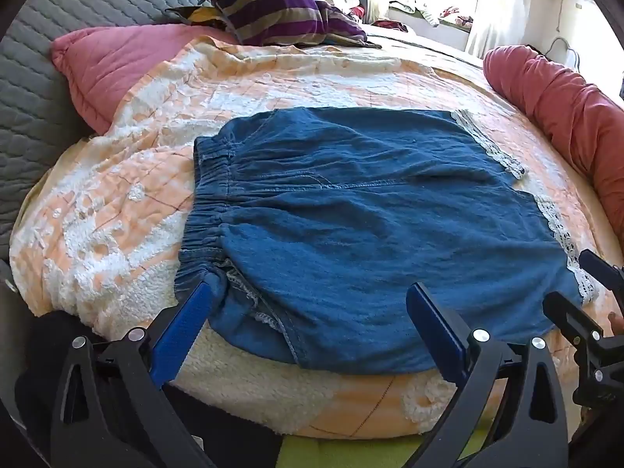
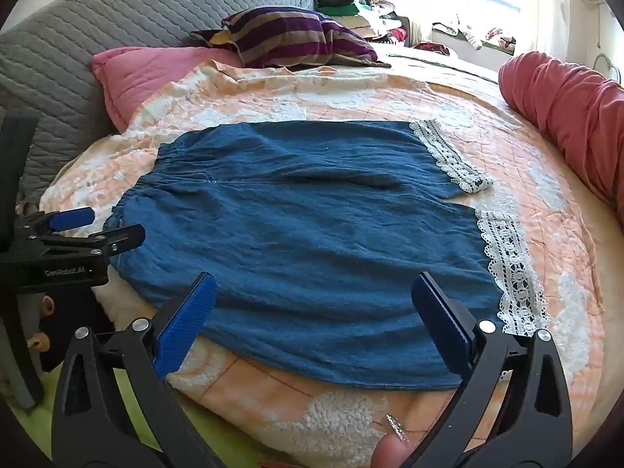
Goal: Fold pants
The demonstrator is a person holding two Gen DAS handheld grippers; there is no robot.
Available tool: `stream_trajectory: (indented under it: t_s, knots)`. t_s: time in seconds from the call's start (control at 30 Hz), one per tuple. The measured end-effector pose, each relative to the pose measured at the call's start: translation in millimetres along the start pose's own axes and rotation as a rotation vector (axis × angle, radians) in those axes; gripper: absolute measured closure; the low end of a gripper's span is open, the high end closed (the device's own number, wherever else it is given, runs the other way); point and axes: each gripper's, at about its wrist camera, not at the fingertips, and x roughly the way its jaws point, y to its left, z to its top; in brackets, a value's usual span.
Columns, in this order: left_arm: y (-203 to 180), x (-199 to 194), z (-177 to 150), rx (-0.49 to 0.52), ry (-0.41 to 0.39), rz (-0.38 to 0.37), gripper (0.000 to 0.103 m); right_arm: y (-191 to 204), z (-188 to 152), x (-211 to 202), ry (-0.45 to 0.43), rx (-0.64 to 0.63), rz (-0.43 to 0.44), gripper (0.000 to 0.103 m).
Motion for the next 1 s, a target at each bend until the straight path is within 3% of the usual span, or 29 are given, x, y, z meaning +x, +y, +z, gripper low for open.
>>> stream_trajectory:
  t_s: [0.07, 1.0]
  knots:
    - [2.5, -3.3, 2.5, -0.013, -0.001, -0.025, 0.004, -1.6, 0.0, -2.7, -0.011, 0.004, 0.017, 0.009]
    - [1.3, -12.8, 2.8, -0.004, -0.029, -0.027, 0.004, 1.7, 1.9, -3.5, -0.010, -0.014, 0.008, 0.009]
